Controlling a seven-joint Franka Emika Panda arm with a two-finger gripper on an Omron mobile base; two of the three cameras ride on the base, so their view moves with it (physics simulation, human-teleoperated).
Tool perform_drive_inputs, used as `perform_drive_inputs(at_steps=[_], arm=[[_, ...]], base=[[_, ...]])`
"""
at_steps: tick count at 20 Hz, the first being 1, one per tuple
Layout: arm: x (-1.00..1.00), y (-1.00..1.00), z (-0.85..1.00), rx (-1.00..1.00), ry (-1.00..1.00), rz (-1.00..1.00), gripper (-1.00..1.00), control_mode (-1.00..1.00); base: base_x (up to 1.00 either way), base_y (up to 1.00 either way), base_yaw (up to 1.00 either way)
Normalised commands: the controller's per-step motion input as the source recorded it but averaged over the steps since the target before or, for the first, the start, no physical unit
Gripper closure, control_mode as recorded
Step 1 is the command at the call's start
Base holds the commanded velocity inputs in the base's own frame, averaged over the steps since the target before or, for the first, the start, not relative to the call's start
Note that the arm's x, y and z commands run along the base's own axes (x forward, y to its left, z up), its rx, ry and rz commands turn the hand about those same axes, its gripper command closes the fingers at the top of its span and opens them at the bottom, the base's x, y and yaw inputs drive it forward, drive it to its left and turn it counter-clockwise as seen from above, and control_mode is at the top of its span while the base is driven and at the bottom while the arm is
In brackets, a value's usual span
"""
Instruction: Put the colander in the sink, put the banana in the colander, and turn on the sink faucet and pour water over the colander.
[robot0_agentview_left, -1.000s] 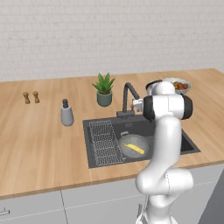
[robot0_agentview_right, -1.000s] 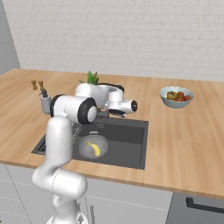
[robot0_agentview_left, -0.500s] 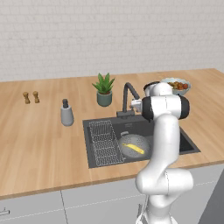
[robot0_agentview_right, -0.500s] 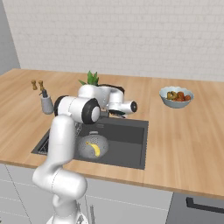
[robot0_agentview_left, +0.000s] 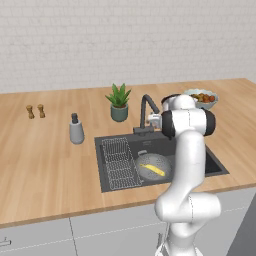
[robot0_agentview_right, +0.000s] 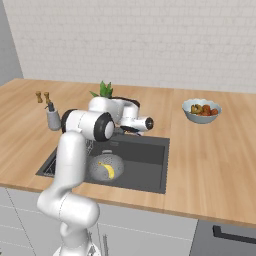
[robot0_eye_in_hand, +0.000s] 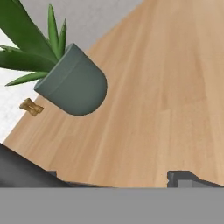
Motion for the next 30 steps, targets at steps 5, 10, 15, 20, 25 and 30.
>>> perform_drive_inputs(at_steps=[5,10,15,20,25,30], arm=[[0.13,0.04,-0.07,0.00,0.01,-0.12,-1.00,-1.00],[0.14,0.00,-0.01,0.00,0.03,-0.11,1.00,-1.00],[0.03,-0.33,0.00,0.02,0.02,-0.07,1.00,-1.00],[0.00,-0.71,0.00,0.06,0.01,-0.05,1.00,-1.00],[-0.05,-0.96,0.00,0.09,0.00,-0.05,1.00,-1.00],[-0.13,-1.00,0.00,0.10,0.00,-0.07,1.00,-1.00]], base=[[0.00,0.00,0.00],[0.00,0.00,0.00],[0.00,0.00,0.00],[0.00,0.00,0.00],[0.00,0.00,0.00],[0.00,0.00,0.00]])
